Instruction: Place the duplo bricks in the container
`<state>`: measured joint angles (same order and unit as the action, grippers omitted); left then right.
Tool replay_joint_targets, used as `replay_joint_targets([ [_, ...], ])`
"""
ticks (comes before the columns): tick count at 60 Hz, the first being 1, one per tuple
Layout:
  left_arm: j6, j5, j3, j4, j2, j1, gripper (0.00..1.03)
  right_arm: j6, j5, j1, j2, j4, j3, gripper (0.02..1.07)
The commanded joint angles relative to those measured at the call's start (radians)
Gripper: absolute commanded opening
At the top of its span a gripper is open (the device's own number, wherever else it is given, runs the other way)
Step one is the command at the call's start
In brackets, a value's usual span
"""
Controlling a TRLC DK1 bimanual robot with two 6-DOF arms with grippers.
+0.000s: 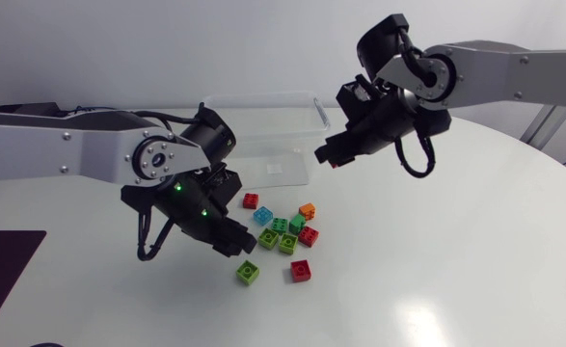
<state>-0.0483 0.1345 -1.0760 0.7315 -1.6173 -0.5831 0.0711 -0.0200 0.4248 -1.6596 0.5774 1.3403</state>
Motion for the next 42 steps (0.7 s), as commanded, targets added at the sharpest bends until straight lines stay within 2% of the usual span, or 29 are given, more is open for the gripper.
replay_joint_targets([
  [1,0.016,0.011,0.036,0.003,0.016,0.008,0.42,-0.030,0.014,0.009,-0.062,0.021,0.086,0.39],
  [23,0.007,0.020,0.071,-0.029,0.017,-0.003,0.42,-0.040,0.025,0.025,-0.272,0.079,0.451,0.41],
  [24,0.005,0.020,0.073,-0.032,0.019,-0.004,0.42,-0.044,0.026,0.026,-0.282,0.073,0.464,0.45],
  [26,0.004,0.027,0.077,-0.035,0.023,-0.007,0.42,-0.051,0.028,0.029,-0.304,0.075,0.488,0.65],
  [28,0.001,0.030,0.079,-0.038,0.027,-0.011,0.42,-0.054,0.022,0.032,-0.339,0.111,0.533,1.01],
  [29,-0.002,0.033,0.079,-0.040,0.027,-0.012,0.42,-0.065,0.017,0.032,-0.356,0.141,0.559,1.04],
  [32,-0.005,0.037,0.083,-0.046,0.039,-0.021,0.42,-0.079,0.014,0.034,-0.355,0.137,0.550,1.02],
  [42,-0.015,0.037,0.083,-0.058,0.045,-0.038,0.42,-0.083,0.014,0.019,-0.173,0.016,0.355,1.02],
])
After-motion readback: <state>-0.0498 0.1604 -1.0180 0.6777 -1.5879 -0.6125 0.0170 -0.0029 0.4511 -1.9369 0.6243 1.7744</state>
